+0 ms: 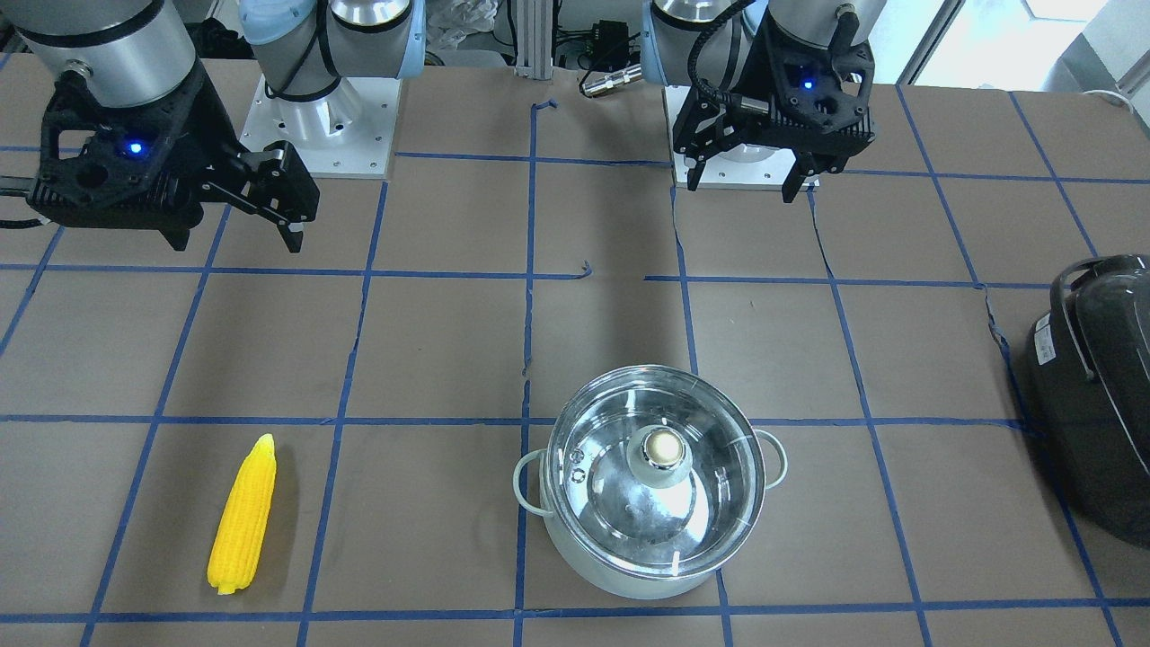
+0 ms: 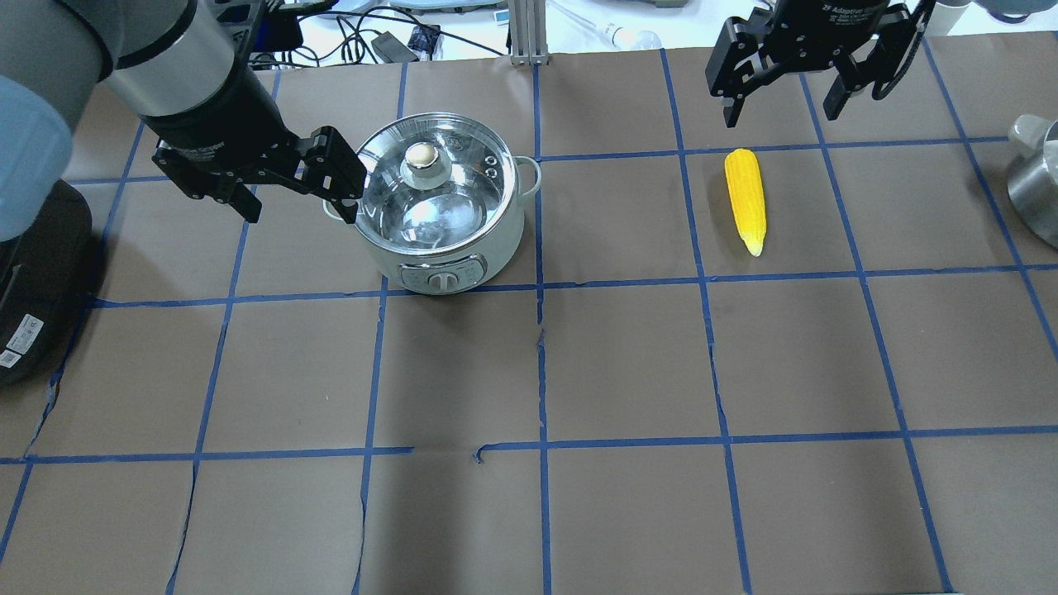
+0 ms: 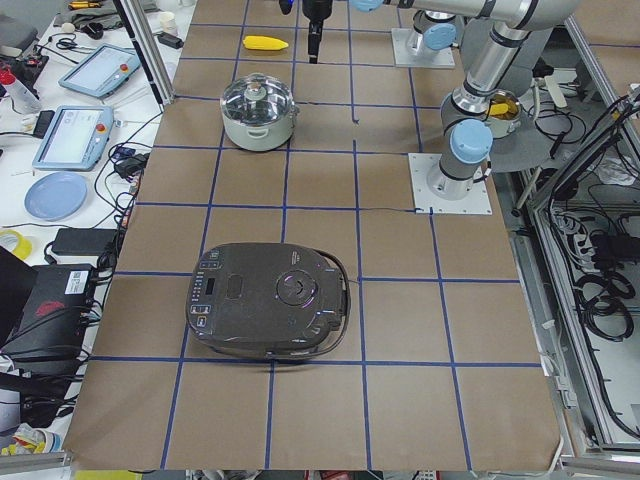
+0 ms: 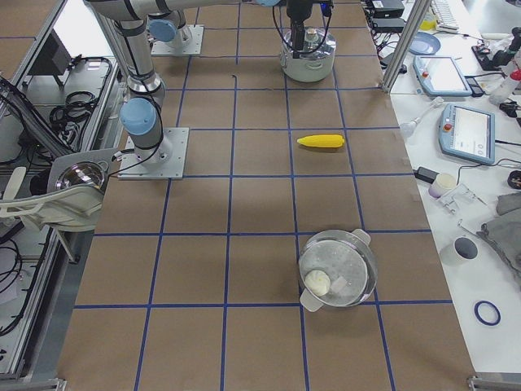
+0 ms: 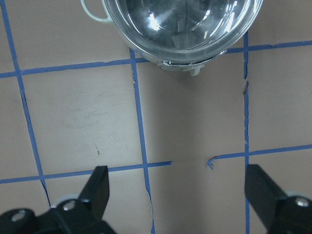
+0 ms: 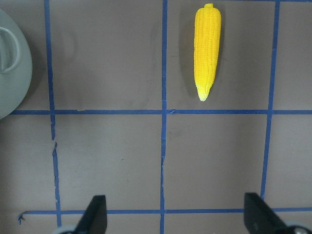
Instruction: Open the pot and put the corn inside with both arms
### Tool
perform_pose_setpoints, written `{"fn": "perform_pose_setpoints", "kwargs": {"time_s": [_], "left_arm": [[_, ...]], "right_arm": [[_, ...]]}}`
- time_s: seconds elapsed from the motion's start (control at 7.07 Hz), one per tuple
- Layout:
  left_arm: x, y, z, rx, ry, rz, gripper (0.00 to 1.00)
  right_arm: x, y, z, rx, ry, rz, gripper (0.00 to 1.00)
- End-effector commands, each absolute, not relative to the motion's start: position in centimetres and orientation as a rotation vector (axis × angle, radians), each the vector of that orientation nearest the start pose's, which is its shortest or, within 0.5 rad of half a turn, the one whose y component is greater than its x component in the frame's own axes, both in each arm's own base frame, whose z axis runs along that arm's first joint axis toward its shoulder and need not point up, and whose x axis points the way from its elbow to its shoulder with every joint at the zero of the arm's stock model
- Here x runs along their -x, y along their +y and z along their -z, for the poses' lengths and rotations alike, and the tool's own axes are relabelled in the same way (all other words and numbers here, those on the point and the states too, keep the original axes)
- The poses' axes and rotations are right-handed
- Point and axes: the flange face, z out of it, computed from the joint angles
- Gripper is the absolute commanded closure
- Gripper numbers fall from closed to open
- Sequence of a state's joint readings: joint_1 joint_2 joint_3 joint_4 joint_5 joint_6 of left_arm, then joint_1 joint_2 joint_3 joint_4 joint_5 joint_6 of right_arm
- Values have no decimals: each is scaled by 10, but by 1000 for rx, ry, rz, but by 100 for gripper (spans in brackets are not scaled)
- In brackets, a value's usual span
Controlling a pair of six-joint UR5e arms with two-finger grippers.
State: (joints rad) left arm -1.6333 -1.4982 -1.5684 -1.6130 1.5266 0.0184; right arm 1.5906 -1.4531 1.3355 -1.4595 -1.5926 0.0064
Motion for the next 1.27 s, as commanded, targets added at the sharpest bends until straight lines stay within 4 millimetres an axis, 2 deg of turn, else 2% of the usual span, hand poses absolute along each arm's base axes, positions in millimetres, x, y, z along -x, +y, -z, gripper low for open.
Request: {"fn": "perform_pose_setpoints", "kwargs": {"time_s": [0.0,0.28,0.42,0.57,0.71,0.85,0.99,1.13], "left_arm": [[167,-451,-519,-133,3182,35,0],[166,-453,-520,-128,3184,40,0],[166,-452,-518,-128,3182,33,0],[164,-452,-519,-123,3182,38,0],[164,-453,-520,-123,3184,40,0],[166,-452,-518,-128,3182,33,0],[164,-453,-519,-121,3182,35,0],[166,-453,-520,-128,3184,40,0]], "right_arm": [[-142,-539,-529,17,3155,8,0],[-137,-547,-523,36,3152,22,0],[-137,-567,-497,41,3132,72,0],[-126,-571,-479,33,3154,72,0],[-105,-580,-467,-23,3137,80,0],[-92,-606,-425,-45,3137,106,0],[-80,-614,-391,-48,3143,108,0],[-67,-615,-374,-53,3140,125,0]]}}
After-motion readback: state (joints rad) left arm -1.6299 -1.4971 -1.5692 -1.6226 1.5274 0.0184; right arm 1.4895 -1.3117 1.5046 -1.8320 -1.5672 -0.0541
